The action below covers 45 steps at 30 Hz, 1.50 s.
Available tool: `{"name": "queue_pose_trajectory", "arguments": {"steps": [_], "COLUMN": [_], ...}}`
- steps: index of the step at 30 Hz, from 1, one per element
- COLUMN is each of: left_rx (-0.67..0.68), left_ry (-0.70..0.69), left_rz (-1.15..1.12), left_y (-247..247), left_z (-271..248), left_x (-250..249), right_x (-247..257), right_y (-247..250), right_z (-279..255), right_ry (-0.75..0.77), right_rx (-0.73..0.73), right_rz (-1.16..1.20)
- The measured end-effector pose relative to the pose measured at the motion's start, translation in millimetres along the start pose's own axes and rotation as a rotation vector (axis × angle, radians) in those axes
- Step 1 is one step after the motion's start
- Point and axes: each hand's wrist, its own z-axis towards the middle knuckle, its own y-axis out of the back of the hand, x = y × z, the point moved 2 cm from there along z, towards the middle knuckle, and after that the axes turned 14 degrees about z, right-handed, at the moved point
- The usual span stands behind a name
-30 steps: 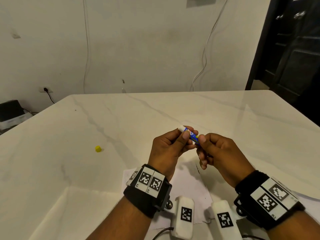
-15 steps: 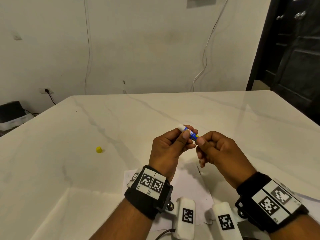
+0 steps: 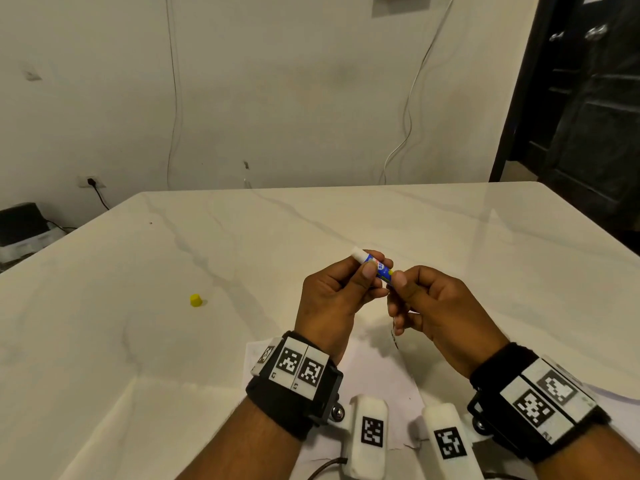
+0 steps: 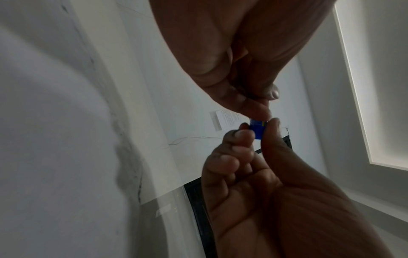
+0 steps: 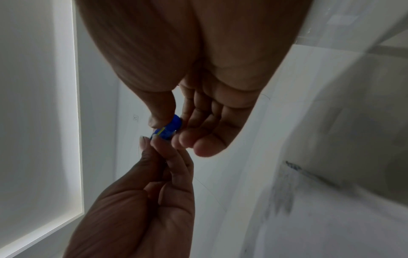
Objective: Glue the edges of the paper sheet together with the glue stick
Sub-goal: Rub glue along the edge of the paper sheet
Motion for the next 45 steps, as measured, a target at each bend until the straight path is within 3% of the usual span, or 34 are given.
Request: {"name": "queue_pose_trajectory", "arguments": {"steps": [6,14,21,26,30,32,35,39,45], "left_rx": [0.039,0.042,0.12,0.174,0.228,0.288,0.383,0.394,0.456], "left_ry": [-0.011,-0.022,0.173,0.211,0.23,0.258,0.245,0.297,0.314], "left_rz": [-0.007,0.058,0.074,0.688,1.356,1.566,1.719,1.778,1.884], "left_y": [-3.2,-1.3,12.1,65.1,119.8,142.5,156.9,160.6,160.2], "left_z": [-1.5,-3.3,-1.7,-13.7,-30.1,-36.8,-38.8,-32.4,-21.7], "left_x": [-0.5,-3.4,-18.2,-60.4,-62.0,-56.9,-49.6,-38.8,-28.0], "right_x": [-1.1,0.3,-1.4,11.0,20.1,22.5,30.3,38.7,7.9], "right_y": [0.3,2.7,13.6,14.7,4.5,-5.6,-23.7,-70.5,-134.1], "right_z": [-1.9,0.0,7.5,0.8,-11.0,-17.2,-20.6,-23.4,-2.2], "right_ry": [-0.083,0.004,0.018,0.087,0.155,0.172,0.18,0.194,0.017], "right_rx": [0.006,0.026,-0.014,-0.051,0.01,0.06,0.145,0.3,0.476], "right_rz": [0.047,0.102,0.212,0.24,0.083,-0.026,-0.346,-0.798,-0.952]}}
